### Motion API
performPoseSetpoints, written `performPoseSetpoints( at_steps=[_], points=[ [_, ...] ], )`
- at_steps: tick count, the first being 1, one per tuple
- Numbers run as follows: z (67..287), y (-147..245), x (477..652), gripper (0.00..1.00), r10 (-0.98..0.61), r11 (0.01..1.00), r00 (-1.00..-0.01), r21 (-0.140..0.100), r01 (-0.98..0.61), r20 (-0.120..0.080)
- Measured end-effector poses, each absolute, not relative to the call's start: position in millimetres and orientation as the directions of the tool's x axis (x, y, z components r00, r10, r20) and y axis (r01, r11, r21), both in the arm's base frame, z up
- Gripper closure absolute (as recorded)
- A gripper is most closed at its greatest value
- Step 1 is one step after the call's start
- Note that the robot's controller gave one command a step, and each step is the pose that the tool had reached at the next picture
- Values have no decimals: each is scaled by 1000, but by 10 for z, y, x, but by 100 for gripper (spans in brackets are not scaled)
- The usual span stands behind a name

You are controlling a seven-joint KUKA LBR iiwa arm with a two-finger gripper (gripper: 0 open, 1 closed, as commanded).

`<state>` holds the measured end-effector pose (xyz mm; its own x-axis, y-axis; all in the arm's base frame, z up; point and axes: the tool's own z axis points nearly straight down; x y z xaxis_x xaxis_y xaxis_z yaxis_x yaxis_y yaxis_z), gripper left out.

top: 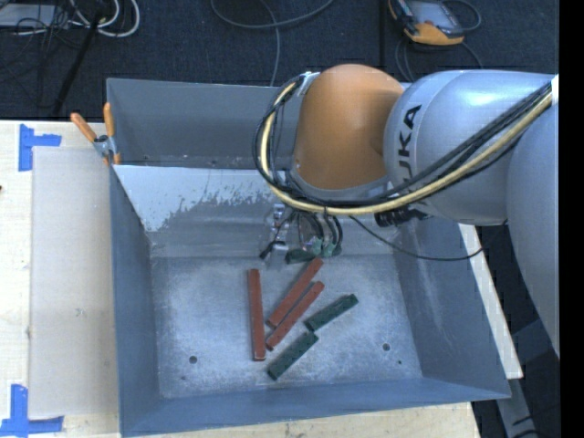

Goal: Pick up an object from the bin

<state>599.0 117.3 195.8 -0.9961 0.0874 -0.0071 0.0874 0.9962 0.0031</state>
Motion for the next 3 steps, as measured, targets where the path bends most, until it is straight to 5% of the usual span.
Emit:
performPoseSetpoints(
  at_steps=[1,2,3],
  points=[
    [1910,1165,5981,0,89,996,-996,1,89,-1],
    [1175,724,5563,0,-198,980,-980,-1,-198,7],
    [679,42,5627,0,-440,898,-898,0,-440,5]
  ],
)
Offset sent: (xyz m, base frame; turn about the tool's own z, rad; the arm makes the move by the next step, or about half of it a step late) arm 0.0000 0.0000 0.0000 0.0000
